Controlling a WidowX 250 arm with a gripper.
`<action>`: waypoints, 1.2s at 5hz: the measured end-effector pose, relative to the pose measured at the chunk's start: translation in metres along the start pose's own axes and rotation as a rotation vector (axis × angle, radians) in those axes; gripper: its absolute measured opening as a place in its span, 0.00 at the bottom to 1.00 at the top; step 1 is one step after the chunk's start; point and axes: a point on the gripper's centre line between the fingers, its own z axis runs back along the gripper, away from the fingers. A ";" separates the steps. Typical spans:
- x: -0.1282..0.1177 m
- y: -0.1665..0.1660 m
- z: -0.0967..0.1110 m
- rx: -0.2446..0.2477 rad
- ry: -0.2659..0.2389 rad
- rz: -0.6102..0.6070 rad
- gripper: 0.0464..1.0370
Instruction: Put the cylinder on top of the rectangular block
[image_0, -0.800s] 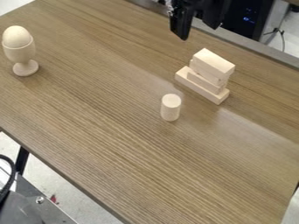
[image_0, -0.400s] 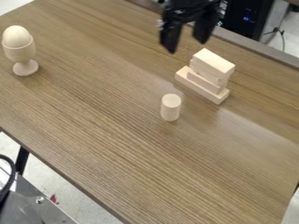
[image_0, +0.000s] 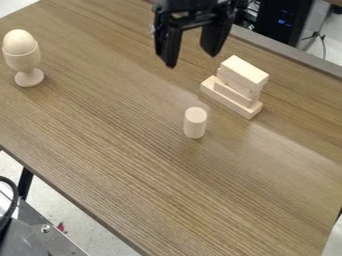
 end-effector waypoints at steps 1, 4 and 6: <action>-0.014 -0.001 -0.012 -0.040 0.066 -0.138 0.96; -0.029 -0.012 -0.058 -0.037 0.146 -0.288 0.96; -0.029 -0.007 -0.075 -0.022 0.149 -0.291 0.96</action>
